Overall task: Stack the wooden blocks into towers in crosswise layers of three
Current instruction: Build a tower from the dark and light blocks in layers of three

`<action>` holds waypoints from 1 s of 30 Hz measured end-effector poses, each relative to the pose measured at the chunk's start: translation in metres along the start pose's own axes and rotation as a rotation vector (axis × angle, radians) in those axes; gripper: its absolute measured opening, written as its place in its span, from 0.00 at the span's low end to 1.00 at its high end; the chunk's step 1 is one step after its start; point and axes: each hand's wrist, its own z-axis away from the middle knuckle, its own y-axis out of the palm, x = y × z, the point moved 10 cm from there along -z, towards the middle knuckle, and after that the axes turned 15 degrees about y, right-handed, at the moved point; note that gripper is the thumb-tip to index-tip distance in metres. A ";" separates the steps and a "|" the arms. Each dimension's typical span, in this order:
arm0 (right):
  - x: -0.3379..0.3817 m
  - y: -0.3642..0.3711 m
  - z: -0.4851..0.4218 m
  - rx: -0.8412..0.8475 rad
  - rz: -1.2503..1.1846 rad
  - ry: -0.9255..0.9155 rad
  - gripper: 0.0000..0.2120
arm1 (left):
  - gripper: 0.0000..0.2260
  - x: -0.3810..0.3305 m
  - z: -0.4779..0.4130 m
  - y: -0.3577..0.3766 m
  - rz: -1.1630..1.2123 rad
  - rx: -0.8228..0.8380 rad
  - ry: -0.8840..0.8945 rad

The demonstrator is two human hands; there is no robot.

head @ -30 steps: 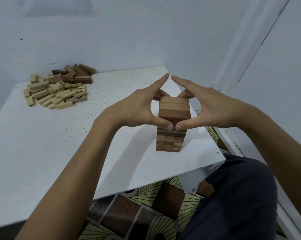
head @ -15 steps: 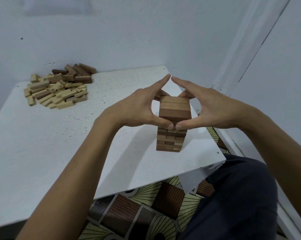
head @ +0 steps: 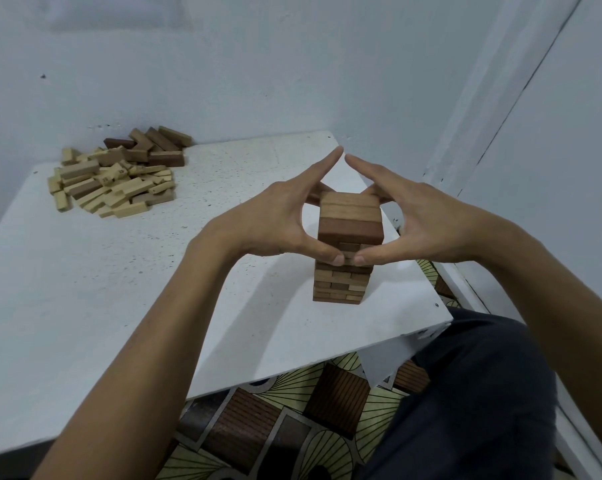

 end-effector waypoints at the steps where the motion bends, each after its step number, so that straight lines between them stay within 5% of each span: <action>1: -0.001 0.001 0.000 0.004 -0.006 0.001 0.55 | 0.56 0.001 0.000 0.001 -0.002 0.004 -0.004; 19: 0.004 -0.003 0.000 -0.013 -0.022 -0.011 0.53 | 0.55 0.003 0.003 0.001 -0.013 0.013 -0.023; 30: 0.072 -0.032 -0.026 -0.136 0.170 -0.095 0.41 | 0.44 0.011 0.041 -0.057 -0.043 -0.180 -0.064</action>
